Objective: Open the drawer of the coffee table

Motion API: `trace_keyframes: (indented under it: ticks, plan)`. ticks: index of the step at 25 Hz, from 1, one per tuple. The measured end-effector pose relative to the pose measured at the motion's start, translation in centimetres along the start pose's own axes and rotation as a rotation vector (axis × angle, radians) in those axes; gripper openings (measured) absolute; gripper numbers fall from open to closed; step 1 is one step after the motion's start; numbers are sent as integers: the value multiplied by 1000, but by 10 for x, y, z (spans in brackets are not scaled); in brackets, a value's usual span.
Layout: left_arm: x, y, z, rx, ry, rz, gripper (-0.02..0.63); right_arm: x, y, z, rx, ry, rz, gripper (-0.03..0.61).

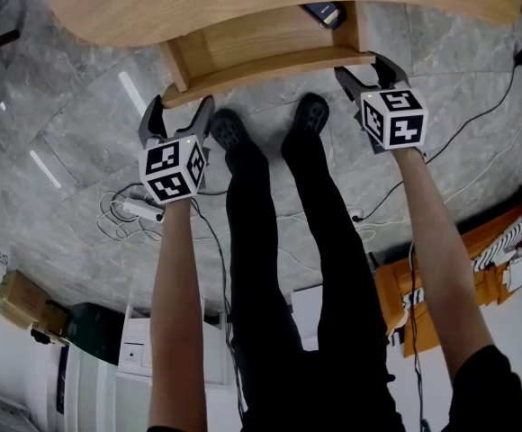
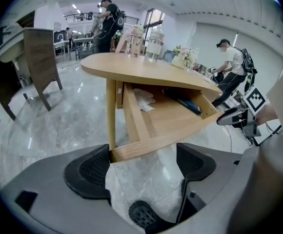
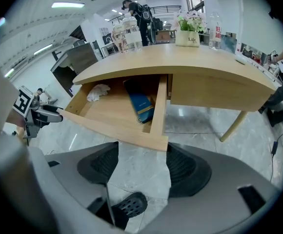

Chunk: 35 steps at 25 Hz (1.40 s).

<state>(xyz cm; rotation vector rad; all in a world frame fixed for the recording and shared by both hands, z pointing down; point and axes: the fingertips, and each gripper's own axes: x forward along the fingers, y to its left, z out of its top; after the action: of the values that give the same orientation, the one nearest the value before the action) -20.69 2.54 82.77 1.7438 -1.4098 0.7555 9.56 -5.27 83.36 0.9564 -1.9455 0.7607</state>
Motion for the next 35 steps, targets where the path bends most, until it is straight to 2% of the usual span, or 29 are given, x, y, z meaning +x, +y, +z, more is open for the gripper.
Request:
trace_keyframes:
  ticks: [9,16,24,35]
  plan:
    - [-15,10,-20,28,93,28,420,-14,0,-8,-28,29,-27,268]
    - [-59,-17,-25,40,129,25,420,-59,14,-11,-26,62,-25,268]
    - [-121,-78,9,-9,84,-11,419,-128,63,11,-32,59,81,268]
    - [-216,-152,81,-26,-30,-38,413,-240,93,51,-44,-11,142,268]
